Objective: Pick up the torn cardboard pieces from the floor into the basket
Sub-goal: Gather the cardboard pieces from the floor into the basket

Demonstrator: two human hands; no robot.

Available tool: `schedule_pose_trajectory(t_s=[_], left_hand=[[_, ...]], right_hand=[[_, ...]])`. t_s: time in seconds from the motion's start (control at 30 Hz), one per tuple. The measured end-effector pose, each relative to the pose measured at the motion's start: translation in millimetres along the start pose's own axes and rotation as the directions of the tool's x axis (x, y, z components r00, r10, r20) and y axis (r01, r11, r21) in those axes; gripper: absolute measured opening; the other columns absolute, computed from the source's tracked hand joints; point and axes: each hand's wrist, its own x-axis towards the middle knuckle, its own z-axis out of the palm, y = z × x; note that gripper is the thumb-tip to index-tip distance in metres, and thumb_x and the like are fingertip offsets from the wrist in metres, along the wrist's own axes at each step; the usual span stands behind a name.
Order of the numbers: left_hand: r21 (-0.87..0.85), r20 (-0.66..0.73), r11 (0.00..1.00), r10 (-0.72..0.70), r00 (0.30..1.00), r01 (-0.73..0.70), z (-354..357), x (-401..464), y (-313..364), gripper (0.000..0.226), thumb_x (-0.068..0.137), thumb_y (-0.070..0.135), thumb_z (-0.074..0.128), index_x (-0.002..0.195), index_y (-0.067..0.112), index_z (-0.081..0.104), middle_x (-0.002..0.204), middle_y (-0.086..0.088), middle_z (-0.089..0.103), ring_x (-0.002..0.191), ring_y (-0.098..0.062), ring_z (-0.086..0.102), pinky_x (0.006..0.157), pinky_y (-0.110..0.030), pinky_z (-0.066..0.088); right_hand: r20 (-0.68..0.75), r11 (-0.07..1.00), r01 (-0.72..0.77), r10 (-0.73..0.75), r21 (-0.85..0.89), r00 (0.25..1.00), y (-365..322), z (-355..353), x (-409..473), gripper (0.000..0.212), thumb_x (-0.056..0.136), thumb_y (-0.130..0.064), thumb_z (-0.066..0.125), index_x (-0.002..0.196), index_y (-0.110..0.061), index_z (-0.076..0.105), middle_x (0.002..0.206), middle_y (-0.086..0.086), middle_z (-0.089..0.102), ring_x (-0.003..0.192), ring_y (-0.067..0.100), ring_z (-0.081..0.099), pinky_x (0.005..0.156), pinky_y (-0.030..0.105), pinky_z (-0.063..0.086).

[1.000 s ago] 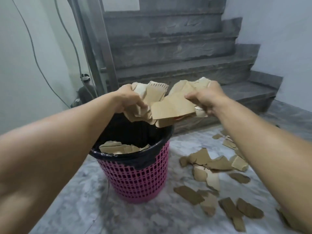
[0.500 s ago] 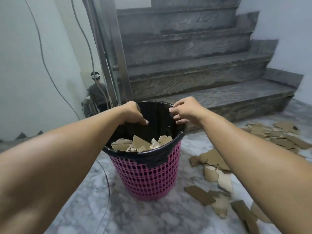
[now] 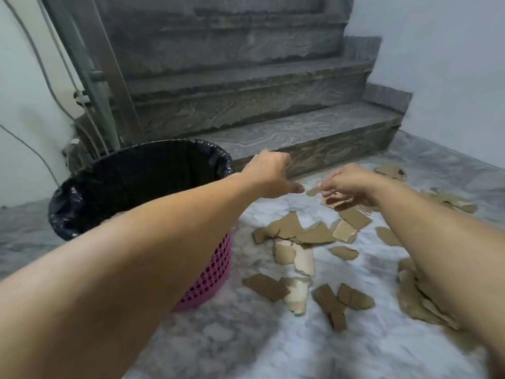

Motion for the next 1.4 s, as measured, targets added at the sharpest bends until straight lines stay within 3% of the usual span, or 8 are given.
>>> schedule_pose_trajectory(t_s=[0.33,0.5,0.63,0.83,0.97,1.17,1.27,1.4], left_hand=[[0.001,0.35,0.999,-0.05,0.935,0.053,143,28,25,0.073,0.076,0.052,0.073,0.132,0.014,0.047,0.128,-0.008,0.053,0.113,-0.027,0.052,0.091,-0.04,0.048],[0.039,0.427,0.979,-0.198,0.883,0.2,190,42,1,0.074,0.08,0.05,0.07,0.137,0.012,0.044,0.136,-0.01,0.049,0.122,-0.029,0.049,0.098,-0.038,0.046],[0.058,0.429,0.948,-0.307,0.849,0.313,217,52,-17,0.084,0.08,0.05,0.069,0.144,0.012,0.028,0.147,-0.014,0.024,0.131,-0.033,0.032,0.101,-0.038,0.037],[0.006,0.522,0.942,-0.288,0.803,0.334,250,62,-43,0.102,0.077,0.047,0.074,0.152,0.03,0.008,0.157,-0.005,-0.026,0.146,-0.037,-0.011,0.116,-0.047,0.015],[0.019,0.505,0.968,-0.224,0.833,0.25,266,64,-49,0.075,0.066,0.072,0.062,0.129,0.037,0.039,0.144,0.001,0.018,0.135,-0.034,0.018,0.109,-0.046,0.024],[-0.183,0.146,0.943,-0.254,0.956,0.279,278,59,-57,0.044,0.079,0.06,0.062,0.097,0.021,0.068,0.113,-0.002,0.051,0.12,-0.027,0.036,0.103,-0.038,0.03],[-0.158,0.136,0.916,-0.349,0.927,0.368,287,57,-59,0.063,0.072,0.061,0.069,0.12,0.022,0.054,0.126,-0.005,0.043,0.122,-0.028,0.035,0.1,-0.041,0.033],[-0.063,0.243,0.882,-0.441,0.864,0.468,290,60,-45,0.093,0.059,0.056,0.081,0.131,0.021,0.035,0.134,-0.007,0.035,0.124,-0.029,0.034,0.097,-0.042,0.037]], right_hand=[[0.048,0.946,-0.283,0.293,-0.158,0.955,133,1,41,0.011,0.092,-0.019,0.066,0.094,-0.012,0.057,0.108,0.012,0.056,0.091,0.026,0.058,0.071,0.037,0.052],[-0.048,0.912,-0.318,0.317,-0.26,0.947,174,24,76,0.038,0.088,-0.026,0.069,0.118,-0.01,0.053,0.118,0.011,0.056,0.103,0.028,0.055,0.077,0.038,0.053],[-0.103,0.887,-0.28,0.26,-0.368,0.96,197,29,106,0.064,0.081,-0.043,0.071,0.134,-0.015,0.048,0.131,0.01,0.056,0.118,0.03,0.054,0.089,0.03,0.045],[0.086,0.827,-0.074,0.146,-0.557,0.986,217,43,130,0.096,0.076,-0.066,0.065,0.153,-0.042,0.012,0.163,0.009,0.005,0.148,0.039,0.008,0.117,0.052,0.023],[0.16,0.749,-0.026,0.175,-0.662,0.971,216,57,132,0.067,0.088,-0.073,0.036,0.148,-0.055,0.011,0.164,-0.001,-0.004,0.149,0.036,-0.008,0.113,0.064,0.017],[-0.017,0.729,-0.027,0.021,-0.684,1.0,209,56,124,0.043,0.095,-0.053,0.044,0.125,-0.025,0.057,0.133,0.009,0.045,0.125,0.032,0.041,0.095,0.042,0.043],[-0.21,0.8,-0.162,0.047,-0.577,0.977,211,58,125,0.068,0.083,-0.061,0.059,0.134,-0.018,0.047,0.142,0.011,0.036,0.13,0.034,0.036,0.098,0.047,0.042],[-0.11,0.871,-0.302,0.282,-0.389,0.953,210,58,134,0.123,0.06,-0.082,0.065,0.155,-0.028,0.008,0.163,0.007,0.003,0.148,0.037,0.006,0.113,0.06,0.022]])
